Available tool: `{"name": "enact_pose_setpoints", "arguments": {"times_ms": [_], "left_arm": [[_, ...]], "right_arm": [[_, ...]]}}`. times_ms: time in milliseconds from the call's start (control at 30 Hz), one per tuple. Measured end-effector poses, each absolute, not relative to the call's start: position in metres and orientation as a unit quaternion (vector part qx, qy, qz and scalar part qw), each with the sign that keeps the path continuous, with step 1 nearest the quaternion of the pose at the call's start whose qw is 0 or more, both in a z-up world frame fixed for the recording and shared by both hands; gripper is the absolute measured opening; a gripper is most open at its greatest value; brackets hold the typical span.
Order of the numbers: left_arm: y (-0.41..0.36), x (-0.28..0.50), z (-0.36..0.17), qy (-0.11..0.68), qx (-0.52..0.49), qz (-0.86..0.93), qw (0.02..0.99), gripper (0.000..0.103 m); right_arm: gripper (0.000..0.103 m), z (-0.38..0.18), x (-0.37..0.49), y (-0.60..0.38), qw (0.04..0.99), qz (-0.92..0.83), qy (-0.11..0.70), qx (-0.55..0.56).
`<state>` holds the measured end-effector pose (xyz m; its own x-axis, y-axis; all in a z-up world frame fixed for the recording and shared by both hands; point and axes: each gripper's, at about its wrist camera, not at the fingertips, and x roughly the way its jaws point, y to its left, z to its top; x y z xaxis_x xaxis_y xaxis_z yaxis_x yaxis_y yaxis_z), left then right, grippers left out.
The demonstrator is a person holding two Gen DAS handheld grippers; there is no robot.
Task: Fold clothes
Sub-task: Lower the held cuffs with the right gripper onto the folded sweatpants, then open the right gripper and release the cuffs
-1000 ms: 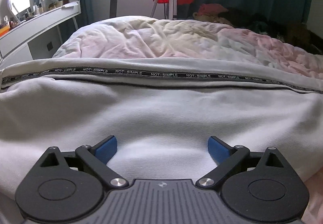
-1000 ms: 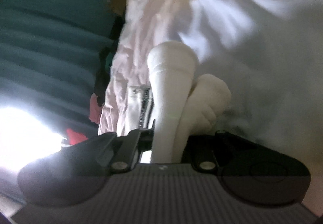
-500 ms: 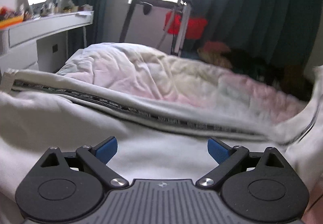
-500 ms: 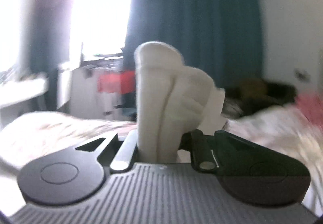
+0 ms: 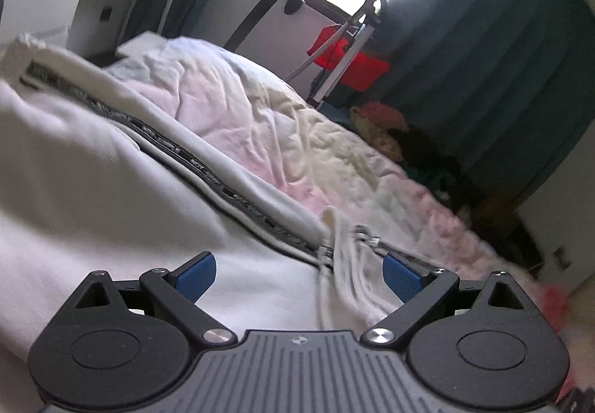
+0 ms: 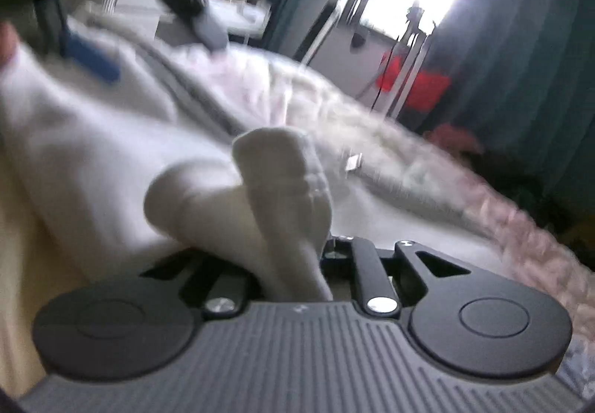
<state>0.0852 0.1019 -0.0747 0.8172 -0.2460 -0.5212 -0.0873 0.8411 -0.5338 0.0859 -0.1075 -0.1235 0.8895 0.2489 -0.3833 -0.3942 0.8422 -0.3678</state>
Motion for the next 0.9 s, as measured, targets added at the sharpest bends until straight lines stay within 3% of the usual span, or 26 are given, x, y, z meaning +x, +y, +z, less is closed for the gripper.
{"name": "enact_pose_setpoints", "arguments": {"times_ms": [100, 200, 267, 333, 433, 600, 733, 900], "left_arm": [[0.107, 0.088, -0.075, 0.295, -0.292, -0.054, 0.908, 0.098], [0.106, 0.091, -0.08, 0.305, -0.28, -0.05, 0.909, 0.098], [0.105, 0.091, -0.084, 0.314, -0.276, -0.051, 0.907, 0.098], [0.101, 0.091, -0.087, 0.321, -0.273, -0.056, 0.905, 0.098], [0.096, 0.091, -0.093, 0.333, -0.269, -0.064, 0.901, 0.098], [0.087, 0.091, -0.102, 0.352, -0.262, -0.076, 0.895, 0.098], [0.077, 0.091, -0.107, 0.352, -0.242, -0.089, 0.9, 0.099], [0.057, 0.094, -0.111, 0.347, -0.188, -0.101, 0.913, 0.099]], "right_arm": [[0.015, -0.112, 0.087, -0.094, 0.949, 0.181, 0.154, -0.208], [0.017, -0.115, 0.1, -0.092, 0.946, 0.18, 0.217, -0.16], [0.025, -0.11, 0.101, -0.106, 0.94, 0.193, 0.259, -0.107], [0.047, -0.104, 0.1, -0.118, 0.93, 0.215, 0.29, -0.064], [0.071, -0.09, 0.085, -0.135, 0.916, 0.242, 0.321, -0.002], [0.075, -0.062, 0.066, -0.175, 0.901, 0.242, 0.341, 0.118], [0.075, -0.054, 0.054, -0.222, 0.918, 0.138, 0.318, 0.193], [0.075, -0.06, 0.058, -0.246, 0.953, 0.044, 0.251, 0.165]]}}
